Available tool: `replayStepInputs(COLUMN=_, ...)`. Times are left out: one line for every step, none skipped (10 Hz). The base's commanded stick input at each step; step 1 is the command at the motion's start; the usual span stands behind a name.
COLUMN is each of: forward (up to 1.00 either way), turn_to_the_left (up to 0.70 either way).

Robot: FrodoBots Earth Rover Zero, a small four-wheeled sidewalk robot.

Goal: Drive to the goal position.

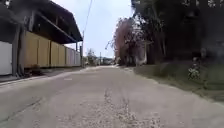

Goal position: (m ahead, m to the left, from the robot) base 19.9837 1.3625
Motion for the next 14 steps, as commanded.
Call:
replayStepInputs(forward=1.00, turn_to_the_left=-0.02)
replayStepInputs(forward=1.00, turn_to_the_left=-0.02)
replayStepInputs(forward=1.00, turn_to_the_left=-0.02)
replayStepInputs(forward=1.00, turn_to_the_left=-0.02)
replayStepInputs(forward=1.00, turn_to_the_left=-0.03)
replayStepInputs(forward=1.00, turn_to_the_left=-0.03)
replayStepInputs(forward=1.00, turn_to_the_left=-0.05)
replayStepInputs(forward=1.00, turn_to_the_left=-0.09)
replayStepInputs(forward=1.00, turn_to_the_left=-0.09)
replayStepInputs(forward=1.00, turn_to_the_left=-0.12)
replayStepInputs(forward=1.00, turn_to_the_left=-0.15)
replayStepInputs(forward=1.00, turn_to_the_left=-0.16)
replayStepInputs(forward=1.00, turn_to_the_left=-0.13)
replayStepInputs(forward=1.00, turn_to_the_left=-0.09)
